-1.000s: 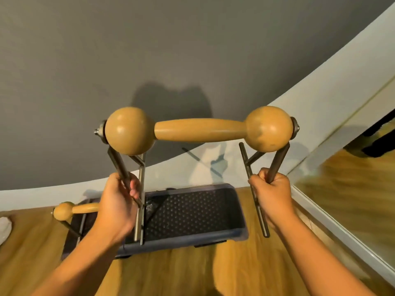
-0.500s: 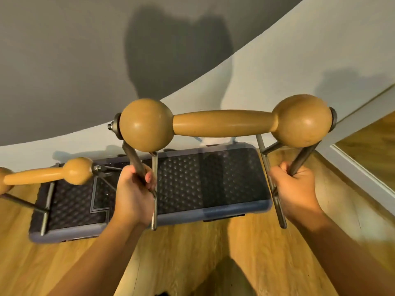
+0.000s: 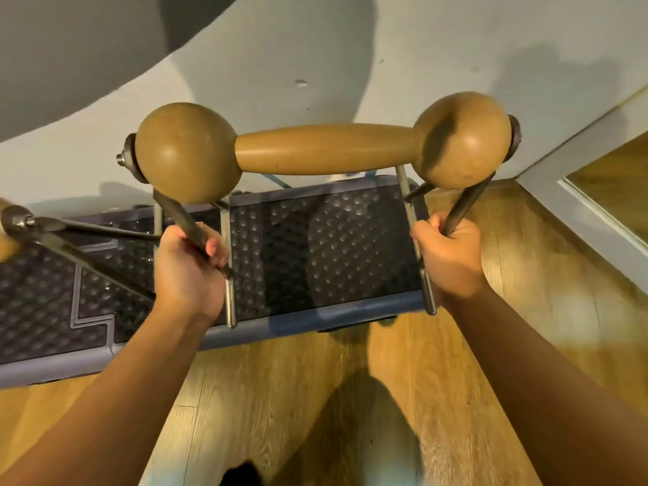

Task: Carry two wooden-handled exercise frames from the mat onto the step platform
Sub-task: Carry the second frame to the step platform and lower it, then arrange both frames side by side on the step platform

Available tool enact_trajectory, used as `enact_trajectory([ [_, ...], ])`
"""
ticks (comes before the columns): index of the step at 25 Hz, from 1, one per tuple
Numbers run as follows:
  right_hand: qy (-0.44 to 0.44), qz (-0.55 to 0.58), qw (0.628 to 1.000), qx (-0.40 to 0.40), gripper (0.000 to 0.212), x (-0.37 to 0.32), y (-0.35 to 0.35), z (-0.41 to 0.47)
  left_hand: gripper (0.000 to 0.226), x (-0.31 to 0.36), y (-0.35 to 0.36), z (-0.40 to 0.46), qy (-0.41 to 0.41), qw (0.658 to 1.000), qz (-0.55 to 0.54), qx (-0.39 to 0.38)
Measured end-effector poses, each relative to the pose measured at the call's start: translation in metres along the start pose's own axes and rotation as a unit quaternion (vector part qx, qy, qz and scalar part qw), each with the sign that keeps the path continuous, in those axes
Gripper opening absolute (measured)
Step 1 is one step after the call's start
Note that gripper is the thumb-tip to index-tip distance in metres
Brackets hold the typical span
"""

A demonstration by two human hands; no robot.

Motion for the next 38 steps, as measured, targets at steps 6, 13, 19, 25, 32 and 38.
enact_trajectory([
  [6,0.002,0.03,0.999,0.017,0.027,0.032,0.011,0.015,0.024,-0.027,-0.003,0.013,0.01,1.0,0.013,-0.007],
  [13,0.027,0.045,0.998,0.032,0.03,0.057,0.011,0.02,0.043,-0.049,-0.008,0.024,-0.015,1.0,0.01,0.01],
  [19,0.055,0.056,0.997,0.026,0.038,0.073,0.009,0.02,0.047,-0.066,-0.013,0.029,-0.025,0.999,0.024,0.0],
  [25,0.063,0.042,0.997,0.031,0.032,0.08,0.009,0.021,0.043,-0.071,-0.02,0.035,-0.021,0.999,0.028,-0.015],
  [32,0.109,-0.031,0.992,0.06,0.017,0.064,0.007,0.006,0.04,-0.056,-0.028,0.019,-0.061,0.984,0.169,-0.006],
  [38,0.221,0.014,0.972,0.075,0.071,0.021,0.015,-0.043,0.039,-0.003,-0.08,-0.031,-0.083,0.94,0.331,-0.009],
])
Point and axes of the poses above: each hand's wrist, its own z-axis towards the middle knuckle, its own y-axis out of the palm, x = y × z, the point moved 1 cm from there along z, towards the middle knuckle, and after that the axes turned 15 degrees about z, right-handed, at the moved point
